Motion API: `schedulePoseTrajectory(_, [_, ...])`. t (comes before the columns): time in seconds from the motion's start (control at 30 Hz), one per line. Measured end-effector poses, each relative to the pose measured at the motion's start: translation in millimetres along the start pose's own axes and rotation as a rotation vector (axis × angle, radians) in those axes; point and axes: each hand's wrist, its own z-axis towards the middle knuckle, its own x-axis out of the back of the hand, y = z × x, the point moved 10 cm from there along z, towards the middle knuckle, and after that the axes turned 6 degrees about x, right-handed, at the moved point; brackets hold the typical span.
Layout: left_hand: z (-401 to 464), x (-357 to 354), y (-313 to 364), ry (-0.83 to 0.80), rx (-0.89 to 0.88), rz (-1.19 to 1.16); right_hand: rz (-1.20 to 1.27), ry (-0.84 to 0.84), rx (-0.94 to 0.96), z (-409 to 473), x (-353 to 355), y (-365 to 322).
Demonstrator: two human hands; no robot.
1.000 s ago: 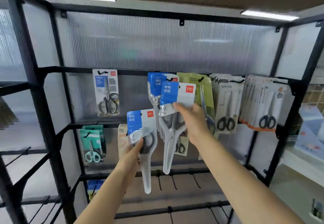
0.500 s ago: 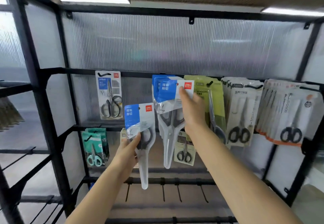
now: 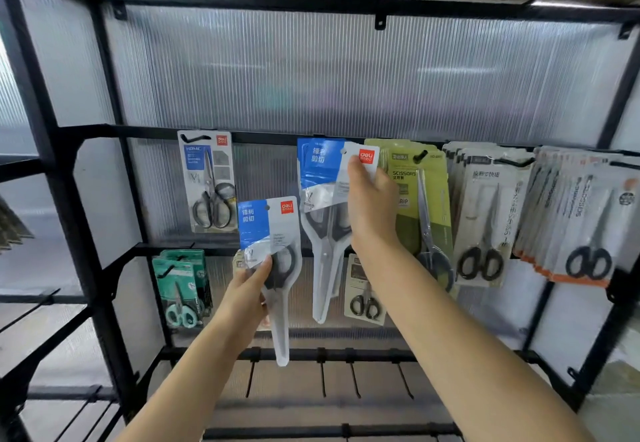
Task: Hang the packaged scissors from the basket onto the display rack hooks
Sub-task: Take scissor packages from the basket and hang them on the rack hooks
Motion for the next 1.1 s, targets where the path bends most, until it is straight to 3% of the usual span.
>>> schedulePoseTrajectory(0.43, [-8,-10,2,-0.029,0.008,-0.019,-0.144,0.034,-0.067,11,-3,20])
schedulePoseTrajectory(0.93, [-30,0,14,-0.04,-0.008,0.016,-0.38,0.251,0.033,6,-12,24])
schedulePoseTrajectory(1.1, [-39,-9,17,-0.074,-0.029,0.05,-0.384,0.165,0.089,-27,-19,14])
